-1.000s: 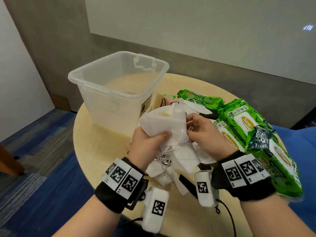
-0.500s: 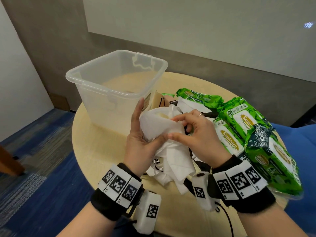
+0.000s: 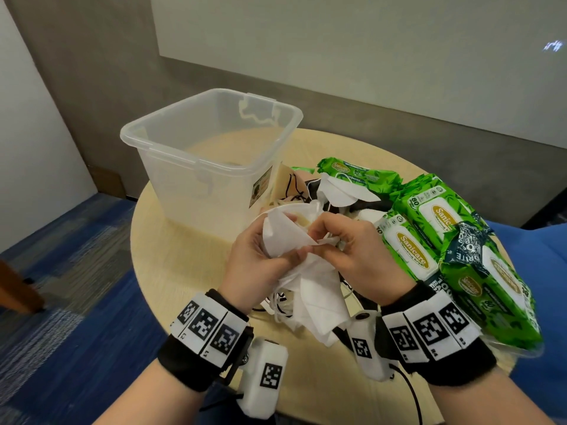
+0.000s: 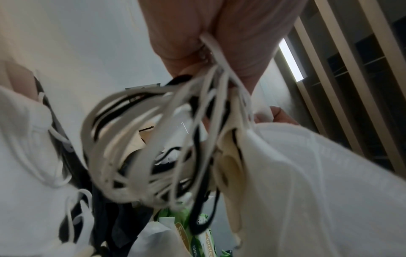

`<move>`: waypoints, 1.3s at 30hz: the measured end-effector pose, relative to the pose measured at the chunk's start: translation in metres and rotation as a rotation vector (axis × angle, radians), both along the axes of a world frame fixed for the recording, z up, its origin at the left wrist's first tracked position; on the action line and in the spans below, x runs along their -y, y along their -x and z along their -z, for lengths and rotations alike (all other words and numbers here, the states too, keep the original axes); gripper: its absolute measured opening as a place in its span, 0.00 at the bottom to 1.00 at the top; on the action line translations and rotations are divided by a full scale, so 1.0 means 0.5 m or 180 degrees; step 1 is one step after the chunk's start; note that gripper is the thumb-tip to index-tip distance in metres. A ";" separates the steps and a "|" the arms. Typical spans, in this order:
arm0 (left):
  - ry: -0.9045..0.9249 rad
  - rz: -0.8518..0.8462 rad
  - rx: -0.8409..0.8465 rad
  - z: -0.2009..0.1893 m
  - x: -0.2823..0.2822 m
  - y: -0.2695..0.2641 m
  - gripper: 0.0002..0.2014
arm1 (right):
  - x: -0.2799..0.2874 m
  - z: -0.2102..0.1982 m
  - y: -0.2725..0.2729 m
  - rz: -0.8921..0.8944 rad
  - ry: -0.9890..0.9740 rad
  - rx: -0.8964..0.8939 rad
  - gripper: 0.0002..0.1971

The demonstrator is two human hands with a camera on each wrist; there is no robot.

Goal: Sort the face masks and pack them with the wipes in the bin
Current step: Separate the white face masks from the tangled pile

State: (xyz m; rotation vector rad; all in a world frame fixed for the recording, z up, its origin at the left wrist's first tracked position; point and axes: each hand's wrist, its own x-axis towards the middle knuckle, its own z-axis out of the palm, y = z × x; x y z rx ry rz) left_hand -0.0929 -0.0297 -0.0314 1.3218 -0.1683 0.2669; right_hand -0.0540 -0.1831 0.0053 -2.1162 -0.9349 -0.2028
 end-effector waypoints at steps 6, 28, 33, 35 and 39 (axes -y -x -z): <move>0.0160 -0.0069 -0.0165 0.000 -0.004 -0.003 0.21 | 0.001 -0.007 0.002 0.0142 -0.0505 0.0005 0.14; 0.0039 -0.0027 -0.0160 -0.003 -0.003 0.000 0.34 | -0.011 0.003 -0.025 0.0376 -0.0076 0.0408 0.12; 0.0104 -0.0138 -0.0190 0.010 -0.005 -0.003 0.36 | -0.015 0.002 -0.035 0.0653 -0.0523 -0.0104 0.14; 0.0041 -0.0235 -0.0168 0.014 -0.006 -0.005 0.38 | -0.016 0.000 -0.037 0.0828 -0.0652 -0.0186 0.13; 0.0173 -0.0287 -0.0165 0.013 -0.006 -0.005 0.35 | -0.012 -0.002 -0.039 0.1137 -0.0973 -0.0137 0.09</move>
